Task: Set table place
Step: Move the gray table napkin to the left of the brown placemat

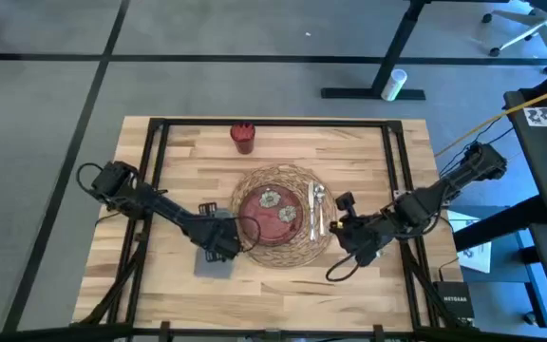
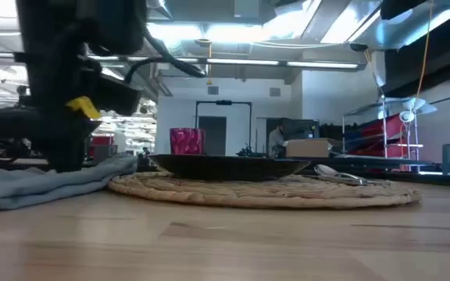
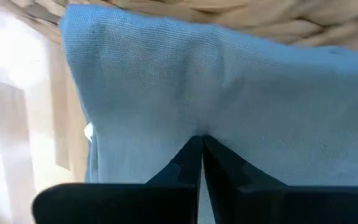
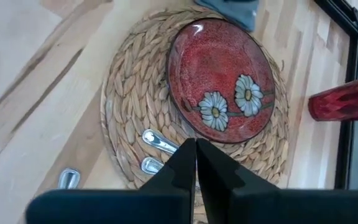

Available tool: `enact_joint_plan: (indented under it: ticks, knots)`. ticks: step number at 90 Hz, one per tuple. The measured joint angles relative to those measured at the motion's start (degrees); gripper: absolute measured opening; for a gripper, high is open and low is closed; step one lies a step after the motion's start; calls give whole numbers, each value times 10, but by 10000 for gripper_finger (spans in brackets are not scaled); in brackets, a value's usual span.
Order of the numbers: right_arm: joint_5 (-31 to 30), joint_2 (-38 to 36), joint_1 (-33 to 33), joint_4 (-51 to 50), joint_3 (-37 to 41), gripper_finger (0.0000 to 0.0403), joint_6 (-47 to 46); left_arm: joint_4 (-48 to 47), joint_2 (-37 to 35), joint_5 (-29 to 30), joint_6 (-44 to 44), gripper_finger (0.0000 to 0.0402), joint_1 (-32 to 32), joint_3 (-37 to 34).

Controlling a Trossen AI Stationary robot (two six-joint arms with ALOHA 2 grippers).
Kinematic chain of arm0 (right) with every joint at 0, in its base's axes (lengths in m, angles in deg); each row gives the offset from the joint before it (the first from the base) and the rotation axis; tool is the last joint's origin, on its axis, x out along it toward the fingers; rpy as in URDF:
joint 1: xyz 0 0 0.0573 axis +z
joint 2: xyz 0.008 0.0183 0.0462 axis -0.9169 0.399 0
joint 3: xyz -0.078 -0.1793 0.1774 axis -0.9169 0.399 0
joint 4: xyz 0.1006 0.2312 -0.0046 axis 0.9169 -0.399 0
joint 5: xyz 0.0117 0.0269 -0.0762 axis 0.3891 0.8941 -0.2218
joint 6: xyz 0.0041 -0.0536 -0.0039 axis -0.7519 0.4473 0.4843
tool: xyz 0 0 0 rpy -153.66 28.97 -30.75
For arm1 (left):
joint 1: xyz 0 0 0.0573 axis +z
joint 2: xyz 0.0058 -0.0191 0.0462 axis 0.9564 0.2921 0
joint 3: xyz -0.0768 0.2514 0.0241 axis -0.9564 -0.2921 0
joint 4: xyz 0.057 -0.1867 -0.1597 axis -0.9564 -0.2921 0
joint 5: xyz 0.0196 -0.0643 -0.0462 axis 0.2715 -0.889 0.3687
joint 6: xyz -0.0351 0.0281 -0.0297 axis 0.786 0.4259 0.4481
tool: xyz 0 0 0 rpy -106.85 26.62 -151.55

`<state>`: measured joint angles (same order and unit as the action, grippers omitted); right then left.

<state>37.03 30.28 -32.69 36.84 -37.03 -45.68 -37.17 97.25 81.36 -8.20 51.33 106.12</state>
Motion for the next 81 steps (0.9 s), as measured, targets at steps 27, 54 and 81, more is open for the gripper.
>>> enact_joint_plan:
  ticks: [27,54,81]
  knots:
    - [-4,0,12,0,0,0,-18,-13,-42,11,100,0,0,-87]
    - [-14,0,11,2,0,1,-18,63,-124,8,54,0,25,-148]
    - [-17,0,11,3,0,1,-18,92,-127,24,-41,0,86,-167]
